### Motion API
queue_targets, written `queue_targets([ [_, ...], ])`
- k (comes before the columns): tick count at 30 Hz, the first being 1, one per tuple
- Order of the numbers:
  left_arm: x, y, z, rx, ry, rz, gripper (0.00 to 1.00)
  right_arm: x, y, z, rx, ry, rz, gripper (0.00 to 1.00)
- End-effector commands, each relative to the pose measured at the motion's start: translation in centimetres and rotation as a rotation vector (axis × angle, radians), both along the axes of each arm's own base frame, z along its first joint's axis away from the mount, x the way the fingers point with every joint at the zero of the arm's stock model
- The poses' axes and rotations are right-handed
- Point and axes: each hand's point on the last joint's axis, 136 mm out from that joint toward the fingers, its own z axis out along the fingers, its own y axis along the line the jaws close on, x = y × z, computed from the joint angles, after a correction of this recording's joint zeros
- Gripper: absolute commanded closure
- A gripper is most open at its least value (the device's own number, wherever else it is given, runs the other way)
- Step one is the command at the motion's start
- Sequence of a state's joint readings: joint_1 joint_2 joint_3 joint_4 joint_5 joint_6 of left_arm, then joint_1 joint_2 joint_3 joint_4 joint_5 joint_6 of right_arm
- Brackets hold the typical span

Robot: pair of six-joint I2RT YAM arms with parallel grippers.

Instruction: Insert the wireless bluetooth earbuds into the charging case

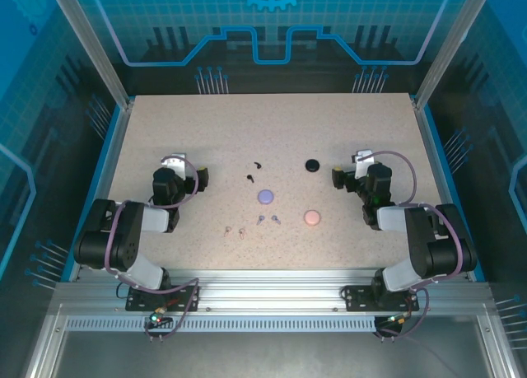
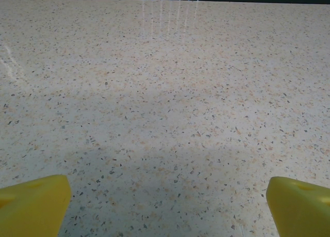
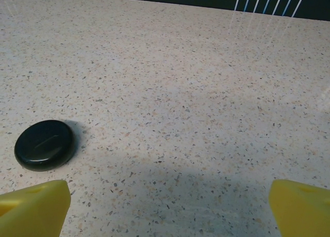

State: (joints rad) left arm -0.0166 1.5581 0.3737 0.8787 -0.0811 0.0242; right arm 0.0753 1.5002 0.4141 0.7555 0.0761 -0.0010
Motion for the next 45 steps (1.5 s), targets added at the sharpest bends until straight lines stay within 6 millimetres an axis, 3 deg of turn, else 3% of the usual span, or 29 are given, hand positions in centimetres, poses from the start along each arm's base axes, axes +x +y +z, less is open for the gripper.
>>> queue_targets([
  [1, 0.8, 0.1, 1.4, -0.025, -0.034, 0.005, 0.01, 0.5, -0.4, 0.5, 0.007, -0.010, -0.001, 0.00],
  [8, 0.7, 0.2, 1.5, -0.022, -0.041, 0.006, 0.01, 0.6, -0.4, 0.7, 0.009, -0.006, 0.002, 0.00],
  [13, -0.2, 1.9, 3.5, -0.015, -0.074, 0.116, 0.01, 1.0, 0.9, 3.0, -0.047, 0.101, 0.020, 0.00],
  [16, -0.2, 2.5, 4.5, 0.013, -0.059, 0.168, 0.01, 0.3, 2.1, 4.5, 0.002, 0.170, 0.035, 0.00],
  [22, 0.0, 2.0, 7.6, 0.070, -0.013, 0.185, 0.01, -1.6, 3.6, 9.0, 0.229, 0.211, 0.003, 0.00],
  [27, -1.0, 0.4, 11.4, 0.021, -0.012, 0.177, 0.01, -3.6, 5.8, 10.6, 0.373, 0.309, 0.041, 0.00],
  [31, -2.9, -1.5, 13.5, -0.146, 0.066, 0.183, 0.01, -6.0, 7.9, 9.7, 0.335, 0.426, 0.066, 0.00],
  [35, -4.9, -3.4, 14.0, -0.299, 0.173, 0.173, 0.01, -9.1, 9.7, 8.1, 0.246, 0.521, 0.110, 0.00],
  [40, -6.5, -6.3, 14.2, -0.462, 0.235, 0.107, 0.01, -12.6, 9.6, 6.8, 0.183, 0.607, 0.089, 0.01],
  [43, -7.2, -7.6, 14.0, -0.503, 0.245, 0.069, 0.01, -14.1, 9.2, 6.8, 0.185, 0.628, 0.078, 0.03],
  [45, -7.9, -8.1, 13.4, -0.511, 0.267, 0.059, 0.01, -15.4, 9.1, 5.7, 0.190, 0.665, 0.082, 0.04],
])
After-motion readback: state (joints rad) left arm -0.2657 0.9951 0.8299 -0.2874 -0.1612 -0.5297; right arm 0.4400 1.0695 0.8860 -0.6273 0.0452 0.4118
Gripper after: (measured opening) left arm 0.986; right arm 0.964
